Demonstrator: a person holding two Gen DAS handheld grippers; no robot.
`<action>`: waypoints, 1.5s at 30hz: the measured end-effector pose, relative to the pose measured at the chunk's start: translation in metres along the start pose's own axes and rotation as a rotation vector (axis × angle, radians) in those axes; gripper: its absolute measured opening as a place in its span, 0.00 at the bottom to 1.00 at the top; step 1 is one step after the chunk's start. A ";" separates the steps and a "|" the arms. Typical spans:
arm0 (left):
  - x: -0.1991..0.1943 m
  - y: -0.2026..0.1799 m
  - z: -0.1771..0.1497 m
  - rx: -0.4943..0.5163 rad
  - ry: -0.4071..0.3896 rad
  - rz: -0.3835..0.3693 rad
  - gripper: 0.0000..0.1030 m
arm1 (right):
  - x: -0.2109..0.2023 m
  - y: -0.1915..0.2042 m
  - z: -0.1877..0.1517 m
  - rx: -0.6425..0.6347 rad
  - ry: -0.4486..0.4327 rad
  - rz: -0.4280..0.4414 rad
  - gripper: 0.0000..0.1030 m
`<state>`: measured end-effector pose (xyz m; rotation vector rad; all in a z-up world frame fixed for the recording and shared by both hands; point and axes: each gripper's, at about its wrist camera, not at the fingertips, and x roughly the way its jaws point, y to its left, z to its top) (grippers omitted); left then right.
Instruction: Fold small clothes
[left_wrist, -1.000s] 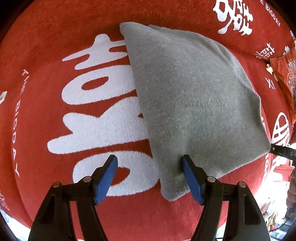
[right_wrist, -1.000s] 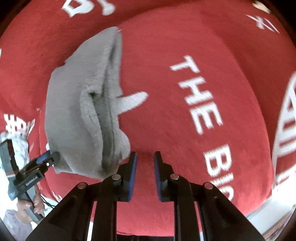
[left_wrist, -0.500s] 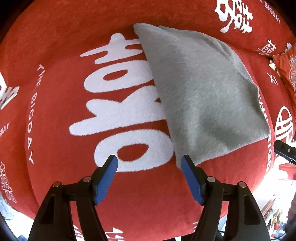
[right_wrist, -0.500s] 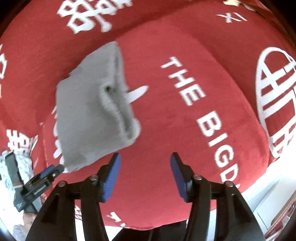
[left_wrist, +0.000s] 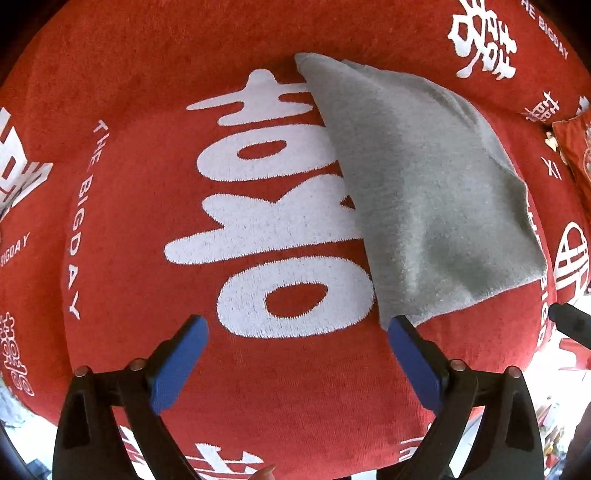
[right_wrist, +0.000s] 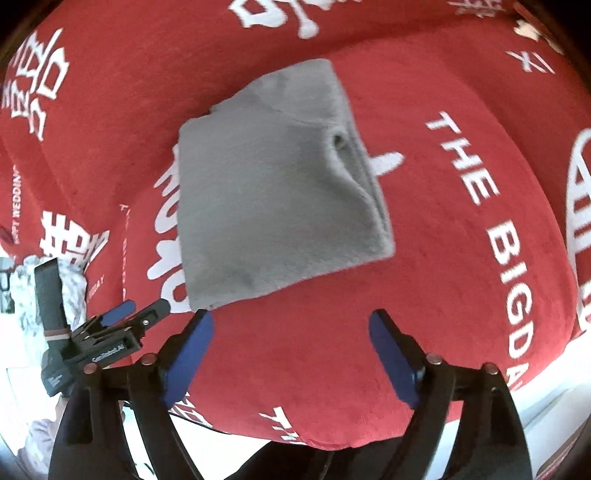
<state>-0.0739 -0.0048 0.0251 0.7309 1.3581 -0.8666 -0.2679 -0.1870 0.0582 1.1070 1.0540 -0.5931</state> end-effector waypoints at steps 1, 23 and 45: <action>0.001 -0.001 0.000 0.001 0.001 0.005 0.96 | -0.002 0.000 0.000 -0.005 -0.001 0.006 0.94; 0.024 -0.015 0.059 -0.090 0.066 0.043 0.96 | 0.013 -0.043 0.117 -0.035 0.072 0.115 1.00; 0.082 -0.021 0.140 -0.216 0.035 -0.387 0.90 | 0.116 -0.057 0.186 0.018 0.225 0.483 1.00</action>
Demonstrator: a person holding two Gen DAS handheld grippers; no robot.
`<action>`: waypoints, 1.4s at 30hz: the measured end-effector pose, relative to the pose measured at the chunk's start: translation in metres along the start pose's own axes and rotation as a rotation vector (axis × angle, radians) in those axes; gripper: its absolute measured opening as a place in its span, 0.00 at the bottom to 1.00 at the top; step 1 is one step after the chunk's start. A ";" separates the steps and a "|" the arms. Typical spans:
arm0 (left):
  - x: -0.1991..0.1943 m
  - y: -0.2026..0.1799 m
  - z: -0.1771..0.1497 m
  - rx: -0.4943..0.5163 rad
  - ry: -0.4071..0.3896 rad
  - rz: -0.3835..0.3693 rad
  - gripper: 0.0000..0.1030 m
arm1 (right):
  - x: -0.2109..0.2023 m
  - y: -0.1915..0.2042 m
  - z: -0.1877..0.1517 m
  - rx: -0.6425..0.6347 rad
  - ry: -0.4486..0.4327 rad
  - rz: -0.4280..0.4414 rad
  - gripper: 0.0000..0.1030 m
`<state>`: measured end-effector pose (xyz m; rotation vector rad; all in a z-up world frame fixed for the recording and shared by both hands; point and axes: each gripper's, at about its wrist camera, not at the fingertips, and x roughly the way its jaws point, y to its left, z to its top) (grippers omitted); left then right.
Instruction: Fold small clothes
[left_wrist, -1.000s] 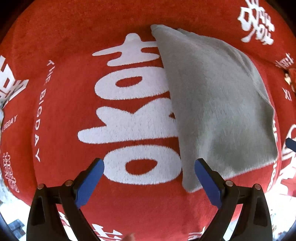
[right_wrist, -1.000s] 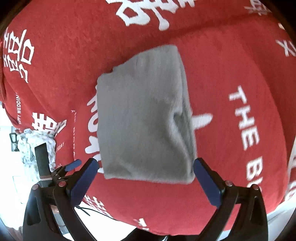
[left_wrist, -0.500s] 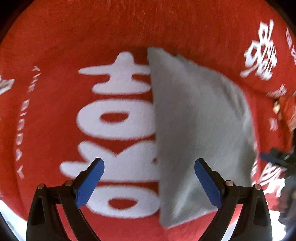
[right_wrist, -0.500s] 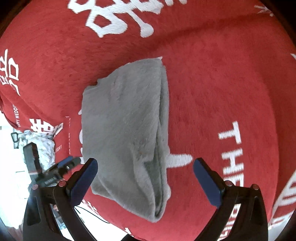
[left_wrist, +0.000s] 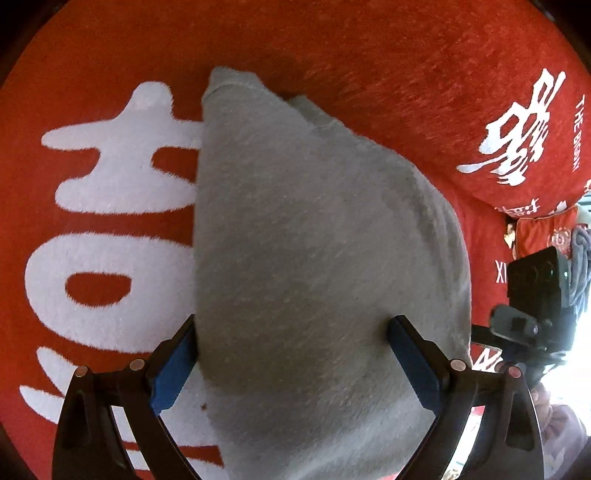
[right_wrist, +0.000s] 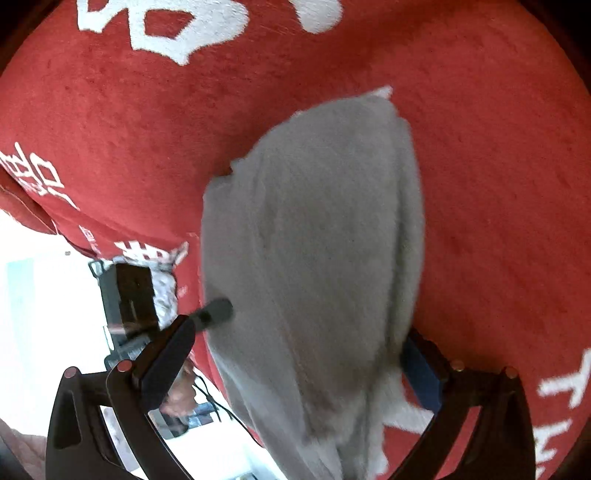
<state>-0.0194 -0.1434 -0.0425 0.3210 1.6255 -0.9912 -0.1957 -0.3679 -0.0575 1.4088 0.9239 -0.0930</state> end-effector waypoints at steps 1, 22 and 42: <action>-0.001 -0.001 0.000 0.000 -0.012 0.018 0.78 | 0.002 0.001 -0.001 0.019 -0.008 -0.010 0.98; -0.055 0.001 -0.065 0.081 -0.040 0.137 0.49 | 0.009 0.037 -0.068 -0.002 0.025 -0.192 0.36; -0.090 -0.001 -0.092 0.030 -0.107 0.443 0.99 | -0.020 0.099 -0.110 -0.136 -0.153 -0.705 1.00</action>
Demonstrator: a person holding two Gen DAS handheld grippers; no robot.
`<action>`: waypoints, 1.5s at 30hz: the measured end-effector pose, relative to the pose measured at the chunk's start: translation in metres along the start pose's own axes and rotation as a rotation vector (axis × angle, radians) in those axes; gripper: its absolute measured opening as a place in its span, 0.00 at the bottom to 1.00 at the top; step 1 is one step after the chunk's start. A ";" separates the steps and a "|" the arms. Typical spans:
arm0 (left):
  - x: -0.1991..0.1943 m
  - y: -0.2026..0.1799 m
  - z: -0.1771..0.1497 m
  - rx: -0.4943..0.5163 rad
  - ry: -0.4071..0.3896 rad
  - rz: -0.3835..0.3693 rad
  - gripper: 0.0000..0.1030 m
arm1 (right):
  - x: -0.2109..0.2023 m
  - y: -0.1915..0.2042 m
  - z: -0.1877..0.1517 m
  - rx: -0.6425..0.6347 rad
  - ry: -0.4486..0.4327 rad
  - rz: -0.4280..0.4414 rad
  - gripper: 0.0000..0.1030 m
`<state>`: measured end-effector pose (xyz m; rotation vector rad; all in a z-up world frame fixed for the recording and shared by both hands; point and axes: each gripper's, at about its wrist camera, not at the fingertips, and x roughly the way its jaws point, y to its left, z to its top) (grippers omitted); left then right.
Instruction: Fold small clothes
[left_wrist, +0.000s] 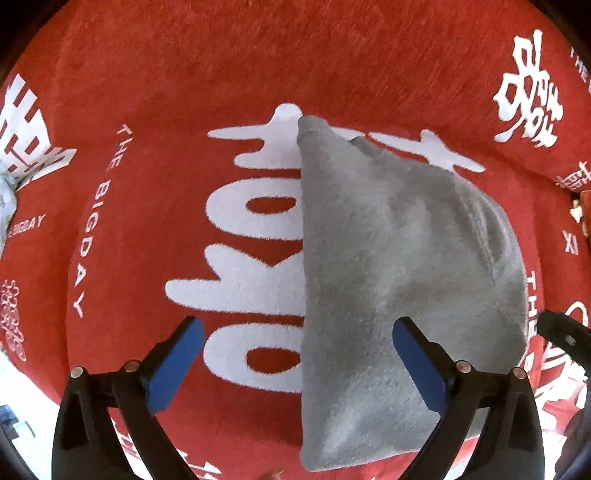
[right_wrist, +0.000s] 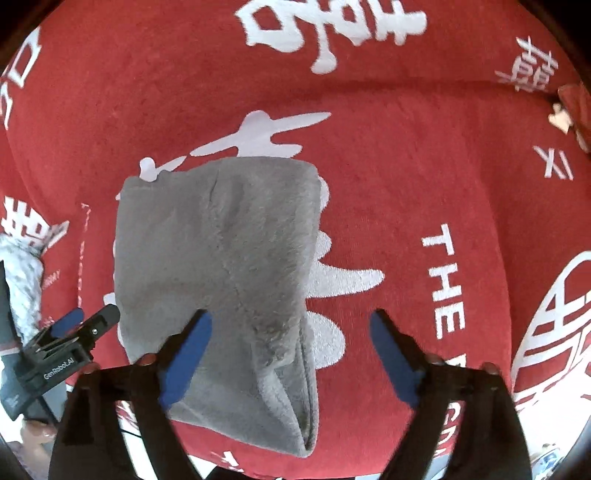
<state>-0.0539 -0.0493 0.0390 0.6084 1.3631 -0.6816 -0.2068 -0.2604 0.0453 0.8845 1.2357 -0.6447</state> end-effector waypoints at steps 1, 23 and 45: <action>0.001 -0.001 -0.001 0.001 0.003 0.010 0.99 | -0.001 0.003 -0.002 -0.005 -0.004 -0.008 1.00; 0.004 -0.005 -0.004 -0.004 0.025 0.075 0.99 | 0.006 0.016 -0.004 -0.019 0.020 -0.096 1.00; 0.007 -0.012 -0.009 0.026 0.040 0.095 0.99 | 0.008 0.022 -0.007 -0.056 0.007 -0.156 1.00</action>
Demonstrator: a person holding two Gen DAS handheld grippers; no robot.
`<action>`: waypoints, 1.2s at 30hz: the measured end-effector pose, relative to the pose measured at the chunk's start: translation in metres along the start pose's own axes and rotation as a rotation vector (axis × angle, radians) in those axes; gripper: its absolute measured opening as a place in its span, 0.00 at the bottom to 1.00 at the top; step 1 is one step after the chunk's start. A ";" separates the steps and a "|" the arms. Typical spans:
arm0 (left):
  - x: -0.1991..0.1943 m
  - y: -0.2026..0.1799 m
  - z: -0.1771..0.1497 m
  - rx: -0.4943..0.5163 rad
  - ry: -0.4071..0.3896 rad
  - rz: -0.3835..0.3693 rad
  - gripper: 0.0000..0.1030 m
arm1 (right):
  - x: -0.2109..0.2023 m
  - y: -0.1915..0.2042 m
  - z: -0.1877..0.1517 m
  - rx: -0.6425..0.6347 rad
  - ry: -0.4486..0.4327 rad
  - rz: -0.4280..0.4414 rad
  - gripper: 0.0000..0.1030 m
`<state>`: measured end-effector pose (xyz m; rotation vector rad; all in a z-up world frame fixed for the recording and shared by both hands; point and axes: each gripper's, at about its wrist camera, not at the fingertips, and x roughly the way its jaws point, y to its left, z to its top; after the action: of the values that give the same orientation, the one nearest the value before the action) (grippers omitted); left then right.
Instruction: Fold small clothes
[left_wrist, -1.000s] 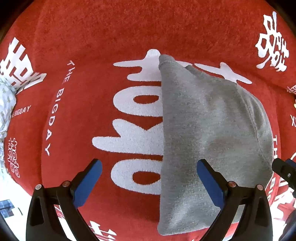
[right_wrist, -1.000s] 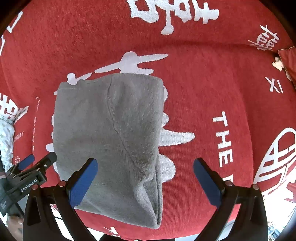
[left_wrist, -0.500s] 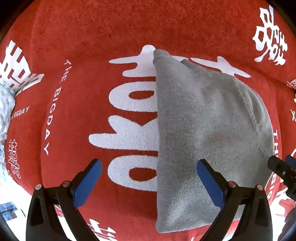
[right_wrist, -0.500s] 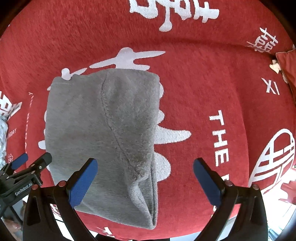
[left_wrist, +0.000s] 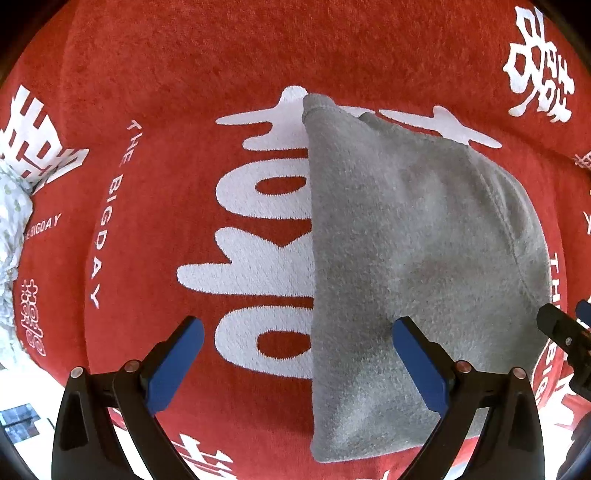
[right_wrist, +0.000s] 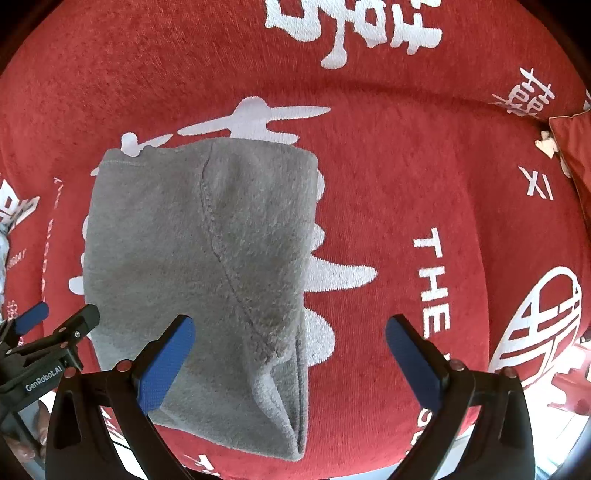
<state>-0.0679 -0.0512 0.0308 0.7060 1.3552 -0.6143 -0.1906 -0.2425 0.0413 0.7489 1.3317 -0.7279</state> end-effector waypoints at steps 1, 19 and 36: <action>0.000 0.000 0.000 -0.002 -0.001 0.001 0.99 | 0.000 0.000 0.000 0.000 0.000 -0.002 1.00; -0.001 -0.001 -0.001 0.008 -0.009 0.019 0.99 | 0.002 0.000 -0.002 -0.007 -0.002 -0.012 1.00; -0.002 -0.002 -0.001 -0.001 -0.004 0.012 0.99 | 0.003 0.001 0.001 -0.003 -0.003 -0.012 1.00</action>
<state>-0.0702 -0.0519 0.0326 0.7110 1.3468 -0.6047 -0.1892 -0.2425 0.0387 0.7376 1.3354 -0.7355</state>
